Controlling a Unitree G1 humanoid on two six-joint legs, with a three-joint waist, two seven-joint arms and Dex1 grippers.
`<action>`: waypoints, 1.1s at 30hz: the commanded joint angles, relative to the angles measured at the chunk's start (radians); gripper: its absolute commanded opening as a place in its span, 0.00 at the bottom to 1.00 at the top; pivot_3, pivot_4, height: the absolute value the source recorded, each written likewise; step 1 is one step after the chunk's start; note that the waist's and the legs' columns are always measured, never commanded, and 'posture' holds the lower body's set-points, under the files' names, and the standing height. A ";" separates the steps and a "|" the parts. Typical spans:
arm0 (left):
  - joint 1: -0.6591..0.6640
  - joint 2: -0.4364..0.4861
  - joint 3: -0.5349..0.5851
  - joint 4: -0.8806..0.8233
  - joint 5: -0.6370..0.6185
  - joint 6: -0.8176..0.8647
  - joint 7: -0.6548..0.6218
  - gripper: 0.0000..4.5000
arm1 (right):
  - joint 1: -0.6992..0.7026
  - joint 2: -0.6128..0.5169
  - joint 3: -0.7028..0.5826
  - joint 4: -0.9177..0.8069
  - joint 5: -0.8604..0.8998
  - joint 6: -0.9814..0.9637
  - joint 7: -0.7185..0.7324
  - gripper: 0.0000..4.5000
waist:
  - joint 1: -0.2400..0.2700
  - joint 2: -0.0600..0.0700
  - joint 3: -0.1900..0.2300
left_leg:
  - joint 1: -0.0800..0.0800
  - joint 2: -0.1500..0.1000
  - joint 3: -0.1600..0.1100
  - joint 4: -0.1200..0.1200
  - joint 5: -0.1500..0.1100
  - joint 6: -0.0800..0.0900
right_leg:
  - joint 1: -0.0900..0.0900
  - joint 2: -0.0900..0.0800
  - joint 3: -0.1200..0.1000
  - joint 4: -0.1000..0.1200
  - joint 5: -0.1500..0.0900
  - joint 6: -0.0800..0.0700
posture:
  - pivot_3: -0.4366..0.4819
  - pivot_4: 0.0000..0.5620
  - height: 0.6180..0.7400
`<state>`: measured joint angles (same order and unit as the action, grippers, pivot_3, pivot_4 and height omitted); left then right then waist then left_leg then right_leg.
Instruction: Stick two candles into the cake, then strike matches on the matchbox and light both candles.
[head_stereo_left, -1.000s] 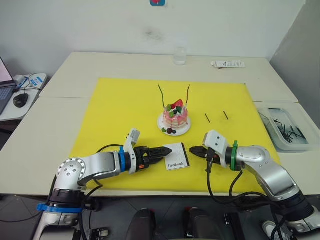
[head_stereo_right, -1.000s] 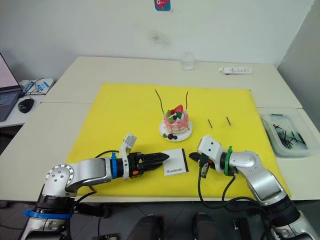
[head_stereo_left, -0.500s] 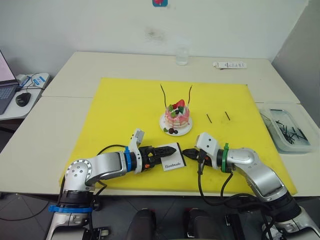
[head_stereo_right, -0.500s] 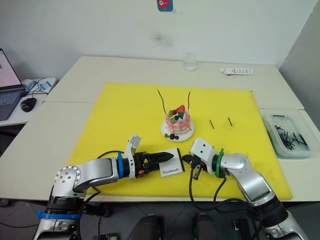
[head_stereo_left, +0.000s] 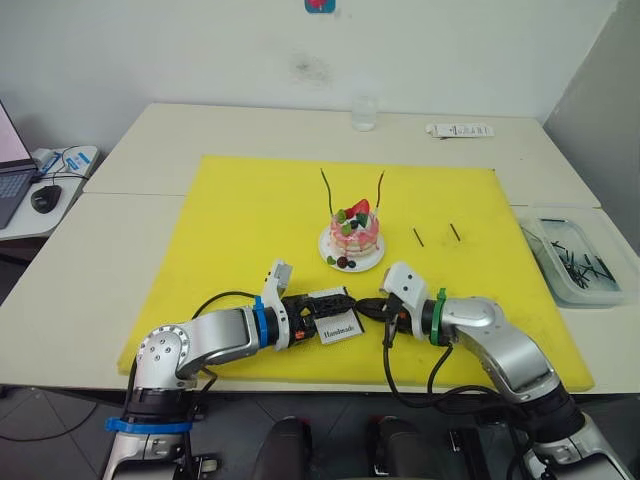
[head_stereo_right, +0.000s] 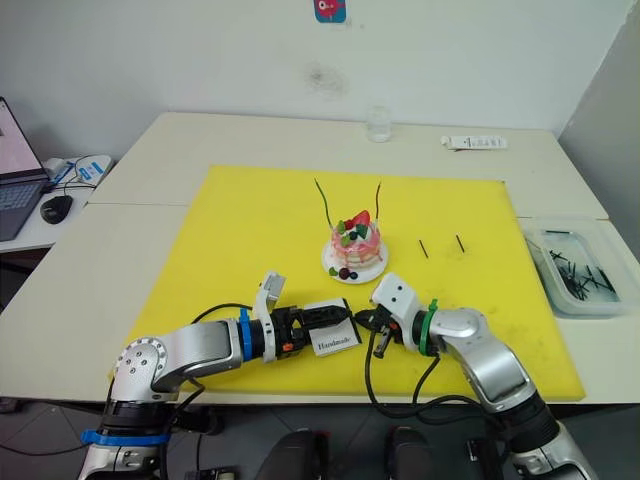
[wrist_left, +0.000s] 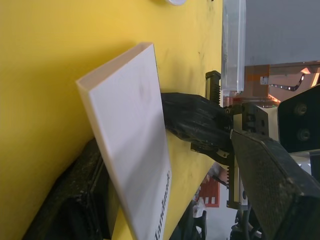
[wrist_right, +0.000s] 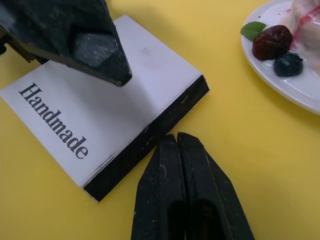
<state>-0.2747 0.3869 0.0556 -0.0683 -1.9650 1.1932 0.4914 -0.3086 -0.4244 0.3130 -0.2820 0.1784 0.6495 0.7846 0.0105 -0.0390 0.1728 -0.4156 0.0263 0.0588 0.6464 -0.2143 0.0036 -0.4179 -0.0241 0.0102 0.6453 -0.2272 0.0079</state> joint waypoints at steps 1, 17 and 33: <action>0.018 -0.016 -0.043 -0.013 -0.007 0.012 0.009 0.81 | -0.017 0.008 -0.014 -0.061 0.042 0.036 0.002 0.01 | 0.000 0.000 0.000 | 0.000 0.000 0.000 0.000 0.000 0.000 | 0.000 0.000 0.000 0.000 0.000 0.000 | 0.48 0.27 1.00; 0.038 0.027 -0.043 -0.026 -0.007 0.006 -0.004 0.47 | -0.021 -0.032 -0.096 -0.039 0.030 0.024 -0.082 0.00 | 0.000 0.000 0.000 | -0.001 0.000 0.000 -0.001 0.000 0.000 | -0.001 0.000 0.000 -0.001 -0.001 -0.001 | 0.48 0.27 1.00; -0.042 0.078 0.015 -0.069 -0.007 0.024 -0.241 0.00 | 0.019 -0.022 -0.157 -0.129 0.123 0.061 -0.102 0.00 | -0.009 0.000 0.001 | -0.002 0.001 -0.001 -0.001 0.000 -0.001 | -0.002 0.001 -0.002 0.000 -0.001 -0.002 | 0.48 0.27 1.00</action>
<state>-0.2929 0.4600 0.0381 -0.1030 -1.9615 1.2129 0.3170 -0.2828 -0.4474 0.1997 -0.3697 0.2762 0.7129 0.6913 0.0014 -0.0394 0.1733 -0.4172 0.0273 0.0584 0.6452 -0.2148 0.0029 -0.4202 -0.0232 0.0088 0.6452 -0.2287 0.0056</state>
